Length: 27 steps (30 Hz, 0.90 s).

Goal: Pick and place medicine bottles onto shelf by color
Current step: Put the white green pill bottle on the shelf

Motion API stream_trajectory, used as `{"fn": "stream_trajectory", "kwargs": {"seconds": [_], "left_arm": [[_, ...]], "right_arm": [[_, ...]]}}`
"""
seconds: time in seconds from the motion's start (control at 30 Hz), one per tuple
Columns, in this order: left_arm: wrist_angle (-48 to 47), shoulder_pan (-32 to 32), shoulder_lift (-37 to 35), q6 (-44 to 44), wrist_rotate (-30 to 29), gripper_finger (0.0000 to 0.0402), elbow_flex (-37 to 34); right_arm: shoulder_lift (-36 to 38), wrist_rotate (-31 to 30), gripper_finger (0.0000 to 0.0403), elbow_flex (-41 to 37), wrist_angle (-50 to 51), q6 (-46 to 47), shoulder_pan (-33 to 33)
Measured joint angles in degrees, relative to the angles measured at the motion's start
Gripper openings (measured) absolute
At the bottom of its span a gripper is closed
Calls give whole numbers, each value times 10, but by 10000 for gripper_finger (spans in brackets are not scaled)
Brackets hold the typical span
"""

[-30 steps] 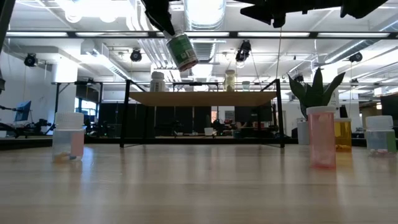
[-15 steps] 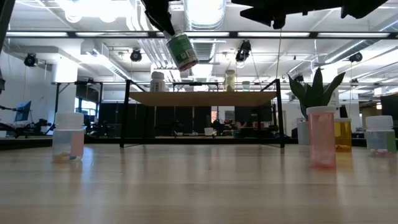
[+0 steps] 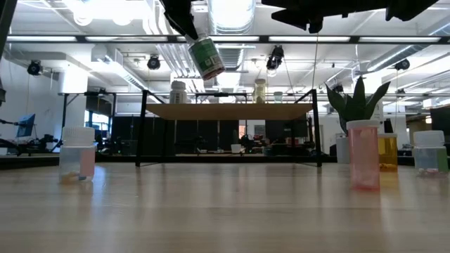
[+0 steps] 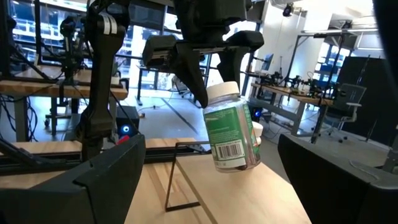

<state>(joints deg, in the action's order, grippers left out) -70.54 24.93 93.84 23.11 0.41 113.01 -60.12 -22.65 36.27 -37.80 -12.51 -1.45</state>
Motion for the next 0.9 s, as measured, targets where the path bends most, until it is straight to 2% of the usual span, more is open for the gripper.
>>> {"fn": "stream_trajectory", "kwargs": {"seconds": [0.7, 0.9], "left_arm": [[1, 1, 0, 13, 0, 215, 0], [29, 6, -2, 29, -15, 215, 3]], "right_arm": [[0, 1, 358, 0, -2, 14, 18], [0, 1, 358, 0, -9, 14, 18]]}}
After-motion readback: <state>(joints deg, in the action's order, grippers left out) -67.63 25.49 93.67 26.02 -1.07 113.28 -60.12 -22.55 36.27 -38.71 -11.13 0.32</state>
